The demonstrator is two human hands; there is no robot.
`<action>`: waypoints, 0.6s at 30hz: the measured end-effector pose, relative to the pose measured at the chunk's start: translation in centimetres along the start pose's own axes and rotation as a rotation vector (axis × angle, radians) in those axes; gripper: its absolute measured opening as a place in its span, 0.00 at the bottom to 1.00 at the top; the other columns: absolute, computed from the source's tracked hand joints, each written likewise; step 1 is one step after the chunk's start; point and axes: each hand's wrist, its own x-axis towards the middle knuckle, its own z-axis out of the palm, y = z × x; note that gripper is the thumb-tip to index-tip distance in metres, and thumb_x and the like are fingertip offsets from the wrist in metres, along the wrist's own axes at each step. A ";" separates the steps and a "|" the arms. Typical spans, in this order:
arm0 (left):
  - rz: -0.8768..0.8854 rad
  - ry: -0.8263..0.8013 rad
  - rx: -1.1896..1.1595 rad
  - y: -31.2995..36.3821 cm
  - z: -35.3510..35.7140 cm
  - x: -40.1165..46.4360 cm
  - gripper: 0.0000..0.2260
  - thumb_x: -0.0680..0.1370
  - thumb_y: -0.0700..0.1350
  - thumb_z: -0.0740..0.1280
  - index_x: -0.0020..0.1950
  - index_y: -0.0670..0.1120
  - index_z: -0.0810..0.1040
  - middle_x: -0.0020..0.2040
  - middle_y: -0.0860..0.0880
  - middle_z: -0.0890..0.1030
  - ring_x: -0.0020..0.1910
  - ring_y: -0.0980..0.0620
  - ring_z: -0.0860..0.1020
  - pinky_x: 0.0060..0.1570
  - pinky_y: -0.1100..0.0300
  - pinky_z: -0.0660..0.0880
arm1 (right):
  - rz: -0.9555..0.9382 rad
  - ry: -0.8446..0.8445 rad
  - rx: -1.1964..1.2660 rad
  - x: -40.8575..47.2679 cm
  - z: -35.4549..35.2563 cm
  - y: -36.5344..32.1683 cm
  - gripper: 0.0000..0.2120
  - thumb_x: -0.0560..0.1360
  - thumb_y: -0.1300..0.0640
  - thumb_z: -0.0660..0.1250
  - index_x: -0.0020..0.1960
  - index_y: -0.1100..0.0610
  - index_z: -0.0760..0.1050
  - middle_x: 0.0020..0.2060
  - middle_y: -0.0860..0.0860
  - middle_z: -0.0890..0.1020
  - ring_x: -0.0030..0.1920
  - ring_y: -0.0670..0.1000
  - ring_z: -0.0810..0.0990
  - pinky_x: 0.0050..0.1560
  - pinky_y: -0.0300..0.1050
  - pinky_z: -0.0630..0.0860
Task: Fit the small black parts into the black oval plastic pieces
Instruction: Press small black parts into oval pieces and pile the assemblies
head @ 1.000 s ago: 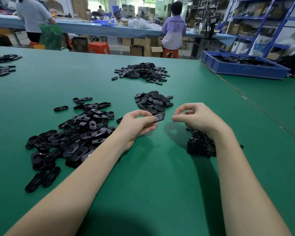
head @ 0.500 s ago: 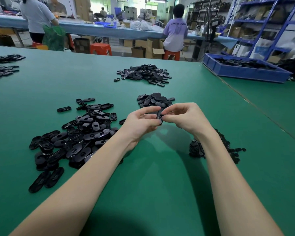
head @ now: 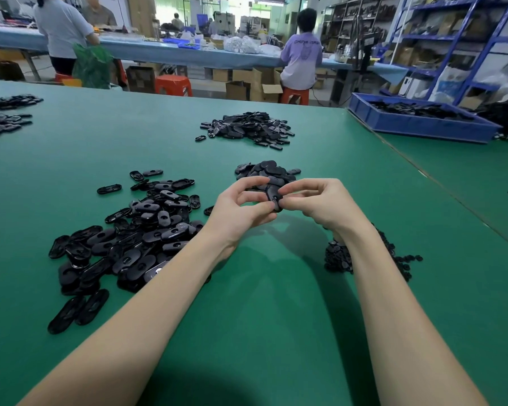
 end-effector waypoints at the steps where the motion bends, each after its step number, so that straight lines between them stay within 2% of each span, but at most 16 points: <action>1: 0.007 -0.001 0.002 0.0 0.0 0.0 0.16 0.74 0.29 0.72 0.55 0.47 0.82 0.48 0.42 0.80 0.40 0.51 0.84 0.45 0.61 0.81 | 0.001 0.000 0.008 0.0 0.0 0.0 0.06 0.70 0.63 0.78 0.46 0.56 0.86 0.29 0.43 0.83 0.23 0.37 0.74 0.25 0.25 0.65; 5: 0.031 0.006 0.008 -0.1 0.1 -0.1 0.15 0.73 0.29 0.73 0.55 0.45 0.84 0.46 0.43 0.80 0.40 0.53 0.83 0.46 0.63 0.81 | 0.006 0.008 0.036 0.0 0.1 -0.1 0.04 0.72 0.61 0.78 0.43 0.53 0.86 0.30 0.42 0.84 0.24 0.37 0.73 0.25 0.26 0.64; 9: 0.039 0.045 -0.036 -0.1 0.0 -0.1 0.14 0.72 0.29 0.74 0.52 0.46 0.84 0.43 0.45 0.85 0.42 0.52 0.84 0.45 0.63 0.81 | 0.040 0.030 0.107 0.3 -0.1 -0.3 0.04 0.72 0.59 0.77 0.42 0.51 0.85 0.30 0.45 0.81 0.25 0.43 0.67 0.24 0.31 0.63; 14: 0.063 0.043 -0.005 -0.1 0.0 -0.1 0.14 0.72 0.30 0.75 0.53 0.46 0.83 0.47 0.43 0.87 0.44 0.51 0.85 0.44 0.62 0.81 | 0.083 -0.040 0.065 0.2 -0.2 -0.3 0.07 0.74 0.57 0.75 0.44 0.46 0.88 0.36 0.44 0.82 0.30 0.45 0.67 0.25 0.32 0.62; 18: 0.092 0.036 0.027 0.0 0.0 -0.2 0.14 0.74 0.30 0.73 0.56 0.44 0.82 0.46 0.43 0.87 0.43 0.52 0.85 0.44 0.62 0.81 | 0.128 -0.035 0.046 0.4 -0.1 0.0 0.04 0.71 0.54 0.77 0.46 0.47 0.87 0.33 0.46 0.80 0.28 0.44 0.68 0.25 0.33 0.61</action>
